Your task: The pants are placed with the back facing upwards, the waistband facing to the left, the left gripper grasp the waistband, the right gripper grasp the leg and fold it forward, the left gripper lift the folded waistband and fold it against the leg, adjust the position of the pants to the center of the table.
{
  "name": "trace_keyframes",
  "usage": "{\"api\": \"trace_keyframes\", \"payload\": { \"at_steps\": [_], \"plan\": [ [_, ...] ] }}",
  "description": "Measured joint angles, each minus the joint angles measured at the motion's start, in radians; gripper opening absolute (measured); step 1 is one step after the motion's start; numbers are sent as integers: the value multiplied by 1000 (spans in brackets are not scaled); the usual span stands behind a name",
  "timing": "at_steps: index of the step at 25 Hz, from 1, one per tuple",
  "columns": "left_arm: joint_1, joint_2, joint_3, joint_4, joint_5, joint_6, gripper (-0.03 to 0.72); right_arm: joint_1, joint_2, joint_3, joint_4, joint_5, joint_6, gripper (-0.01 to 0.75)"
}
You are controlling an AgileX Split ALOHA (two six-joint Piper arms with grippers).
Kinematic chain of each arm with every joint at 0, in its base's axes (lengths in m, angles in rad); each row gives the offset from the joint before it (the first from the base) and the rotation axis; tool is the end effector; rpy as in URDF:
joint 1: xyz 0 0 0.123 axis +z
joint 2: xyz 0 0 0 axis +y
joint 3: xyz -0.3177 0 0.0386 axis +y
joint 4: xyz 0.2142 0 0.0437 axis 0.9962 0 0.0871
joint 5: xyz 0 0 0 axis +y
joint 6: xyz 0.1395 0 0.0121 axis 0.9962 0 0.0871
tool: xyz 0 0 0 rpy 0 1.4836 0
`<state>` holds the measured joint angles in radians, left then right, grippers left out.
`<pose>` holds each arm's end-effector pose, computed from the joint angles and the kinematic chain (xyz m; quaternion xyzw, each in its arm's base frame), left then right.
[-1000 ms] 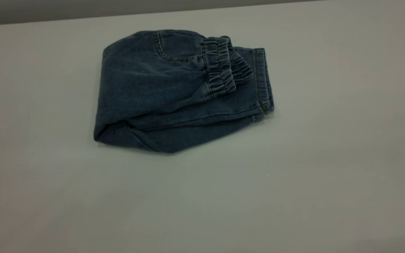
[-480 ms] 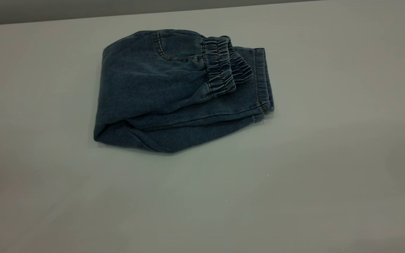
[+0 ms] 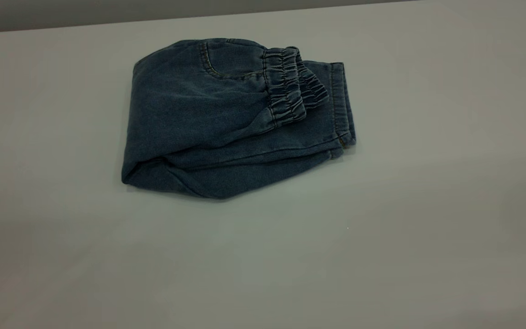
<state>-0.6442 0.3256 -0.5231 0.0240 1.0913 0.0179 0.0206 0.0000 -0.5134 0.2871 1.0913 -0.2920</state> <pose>0.0095 -0.0034 0.2450 0.3027 0.8771 -0.1035 0.3584 -0.0327 0.0345 0.2430 -0.1407 0.8372 0.0726 0.5235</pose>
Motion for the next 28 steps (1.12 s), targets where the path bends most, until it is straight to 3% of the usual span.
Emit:
{"api": "trace_keyframes", "payload": {
  "at_steps": [22, 25, 28],
  "plan": [
    [0, 0, 20, -19, -12, -18, 488, 0, 0, 0, 2, 2, 3, 476],
    [40, 0, 20, -24, -12, -8, 488, 0, 0, 0, 2, 2, 3, 476],
    [142, 0, 19, -24, -12, -7, 488, 0, 0, 0, 2, 2, 3, 476]
  ]
}}
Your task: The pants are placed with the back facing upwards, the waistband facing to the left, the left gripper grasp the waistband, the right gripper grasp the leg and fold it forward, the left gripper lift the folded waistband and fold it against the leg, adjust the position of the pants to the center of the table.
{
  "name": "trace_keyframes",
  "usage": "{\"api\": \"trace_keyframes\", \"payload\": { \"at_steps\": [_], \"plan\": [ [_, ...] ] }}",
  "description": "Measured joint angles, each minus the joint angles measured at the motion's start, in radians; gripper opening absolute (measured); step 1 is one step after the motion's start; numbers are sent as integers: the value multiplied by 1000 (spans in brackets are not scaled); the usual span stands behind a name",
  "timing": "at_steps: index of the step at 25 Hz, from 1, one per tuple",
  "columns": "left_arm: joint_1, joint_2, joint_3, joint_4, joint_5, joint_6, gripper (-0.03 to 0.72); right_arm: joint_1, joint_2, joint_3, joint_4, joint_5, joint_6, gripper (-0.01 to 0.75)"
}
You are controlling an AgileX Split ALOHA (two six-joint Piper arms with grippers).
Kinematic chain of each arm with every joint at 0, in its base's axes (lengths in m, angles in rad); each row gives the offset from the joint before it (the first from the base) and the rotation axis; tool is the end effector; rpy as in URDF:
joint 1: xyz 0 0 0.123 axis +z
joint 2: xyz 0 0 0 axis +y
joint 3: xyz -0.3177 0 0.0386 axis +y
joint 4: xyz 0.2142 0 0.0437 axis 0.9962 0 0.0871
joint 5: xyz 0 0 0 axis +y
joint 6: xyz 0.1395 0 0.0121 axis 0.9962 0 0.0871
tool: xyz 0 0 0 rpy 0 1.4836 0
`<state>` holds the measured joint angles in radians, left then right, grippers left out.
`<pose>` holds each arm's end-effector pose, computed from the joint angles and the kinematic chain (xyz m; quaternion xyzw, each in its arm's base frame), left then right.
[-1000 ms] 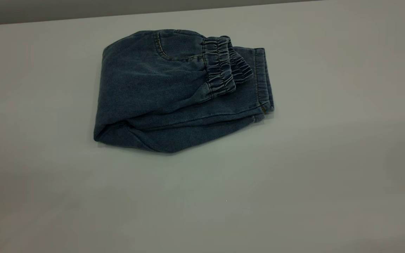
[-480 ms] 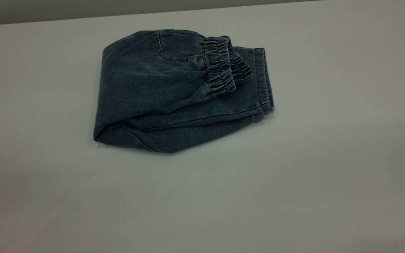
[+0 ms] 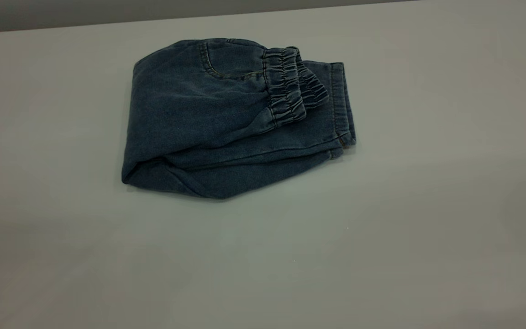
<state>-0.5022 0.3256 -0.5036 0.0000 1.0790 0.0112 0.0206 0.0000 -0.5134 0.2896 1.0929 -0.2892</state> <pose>0.0092 -0.0051 0.2403 0.2359 0.8988 -0.0898 0.3584 -0.0329 0.0348 0.2429 -0.1397 0.8376 0.0747 0.5228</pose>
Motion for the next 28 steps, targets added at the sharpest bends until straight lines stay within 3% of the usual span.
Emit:
{"api": "trace_keyframes", "payload": {
  "at_steps": [4, 10, 13, 28],
  "plan": [
    [158, -7, 0, 0, 0, -1, 488, 5, 0, 0, 0, 0, 0, 476],
    [399, -120, 0, 0, 1, -1, 488, 74, 0, 0, 0, 1, -1, 476],
    [482, -192, 0, 0, 2, -1, 488, 74, 0, 0, 0, 1, -1, 476],
    [499, -326, 0, 0, 0, -2, 488, 70, 0, 0, 1, 1, -1, 474]
  ]
}}
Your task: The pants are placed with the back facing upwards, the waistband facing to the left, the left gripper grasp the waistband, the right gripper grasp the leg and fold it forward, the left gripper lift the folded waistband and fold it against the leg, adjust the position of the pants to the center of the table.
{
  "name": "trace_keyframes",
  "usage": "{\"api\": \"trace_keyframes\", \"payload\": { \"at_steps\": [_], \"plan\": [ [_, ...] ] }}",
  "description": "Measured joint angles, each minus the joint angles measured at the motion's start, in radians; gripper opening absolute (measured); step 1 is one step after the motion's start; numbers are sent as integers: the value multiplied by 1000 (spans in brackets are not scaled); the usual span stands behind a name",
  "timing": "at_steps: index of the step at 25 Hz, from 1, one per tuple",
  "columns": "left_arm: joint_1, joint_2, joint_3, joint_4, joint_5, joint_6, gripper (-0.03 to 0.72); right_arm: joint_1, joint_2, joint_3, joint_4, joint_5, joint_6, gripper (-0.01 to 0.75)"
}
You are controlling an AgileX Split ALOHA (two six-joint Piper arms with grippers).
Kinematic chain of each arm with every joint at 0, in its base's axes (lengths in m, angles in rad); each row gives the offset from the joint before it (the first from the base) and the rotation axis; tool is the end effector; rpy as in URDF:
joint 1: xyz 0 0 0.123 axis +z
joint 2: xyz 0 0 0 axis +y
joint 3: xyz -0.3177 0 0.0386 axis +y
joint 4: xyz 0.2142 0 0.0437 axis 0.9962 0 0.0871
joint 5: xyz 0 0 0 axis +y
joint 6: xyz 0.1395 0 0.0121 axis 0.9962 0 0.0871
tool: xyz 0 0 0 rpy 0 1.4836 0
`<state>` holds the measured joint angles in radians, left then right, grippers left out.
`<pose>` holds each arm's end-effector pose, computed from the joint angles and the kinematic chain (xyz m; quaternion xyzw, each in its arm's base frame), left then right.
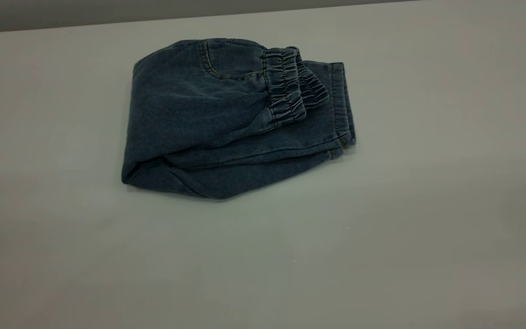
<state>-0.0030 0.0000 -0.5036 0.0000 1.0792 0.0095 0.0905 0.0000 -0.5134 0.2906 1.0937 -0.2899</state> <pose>-0.0276 0.0001 0.2375 0.0054 0.8571 0.0017 0.5152 -0.0353 0.0326 0.2428 -0.1693 0.8323 0.0933 0.5196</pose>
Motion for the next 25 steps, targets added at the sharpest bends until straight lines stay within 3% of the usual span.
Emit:
{"api": "trace_keyframes", "payload": {
  "at_steps": [14, 25],
  "plan": [
    [0, 0, 0, 0, 0, 0, 488, 0, 0, 0, -40, -6, 2, 473],
    [0, 0, 0, 0, 0, 0, 488, -1, 0, 6, -332, -30, 315, 473]
  ]
}}
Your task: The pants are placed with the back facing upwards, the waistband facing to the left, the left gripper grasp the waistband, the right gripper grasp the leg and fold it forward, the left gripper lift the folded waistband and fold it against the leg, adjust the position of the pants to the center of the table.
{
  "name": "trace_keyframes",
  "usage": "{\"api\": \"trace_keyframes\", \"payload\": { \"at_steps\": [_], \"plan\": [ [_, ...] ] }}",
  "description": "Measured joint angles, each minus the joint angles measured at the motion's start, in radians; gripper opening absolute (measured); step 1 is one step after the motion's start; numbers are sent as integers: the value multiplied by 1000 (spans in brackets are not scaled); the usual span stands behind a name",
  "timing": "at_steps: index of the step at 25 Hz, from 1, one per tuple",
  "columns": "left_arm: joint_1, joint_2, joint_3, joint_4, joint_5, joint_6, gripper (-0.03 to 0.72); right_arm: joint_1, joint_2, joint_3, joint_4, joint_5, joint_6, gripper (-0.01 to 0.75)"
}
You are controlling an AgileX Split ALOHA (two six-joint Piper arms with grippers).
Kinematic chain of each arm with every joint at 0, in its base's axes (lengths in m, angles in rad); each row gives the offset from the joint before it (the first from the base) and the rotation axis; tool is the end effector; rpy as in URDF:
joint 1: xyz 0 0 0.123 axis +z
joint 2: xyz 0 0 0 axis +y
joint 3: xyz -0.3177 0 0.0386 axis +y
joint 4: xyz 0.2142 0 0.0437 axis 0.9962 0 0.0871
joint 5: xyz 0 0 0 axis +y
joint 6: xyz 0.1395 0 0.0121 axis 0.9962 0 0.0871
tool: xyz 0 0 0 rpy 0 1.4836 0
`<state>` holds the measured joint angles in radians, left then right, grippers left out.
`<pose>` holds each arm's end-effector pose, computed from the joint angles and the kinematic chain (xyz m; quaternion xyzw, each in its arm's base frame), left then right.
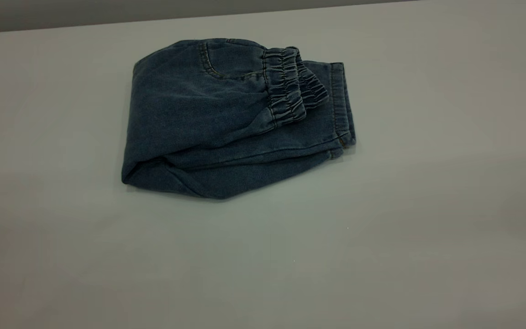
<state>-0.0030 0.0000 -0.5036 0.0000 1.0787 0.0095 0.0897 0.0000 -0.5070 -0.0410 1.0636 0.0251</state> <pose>-0.0275 0.0001 0.2375 0.0054 0.8569 0.0017 0.5154 -0.0263 -0.0074 0.2405 -0.0266 0.8516 0.0096 0.5235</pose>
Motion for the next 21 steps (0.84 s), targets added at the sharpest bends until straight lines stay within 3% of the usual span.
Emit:
{"api": "trace_keyframes", "payload": {
  "at_steps": [21],
  "plan": [
    [0, 0, 0, 0, 0, 0, 488, 1, 0, 0, 12, 0, -7, 473]
  ]
}}
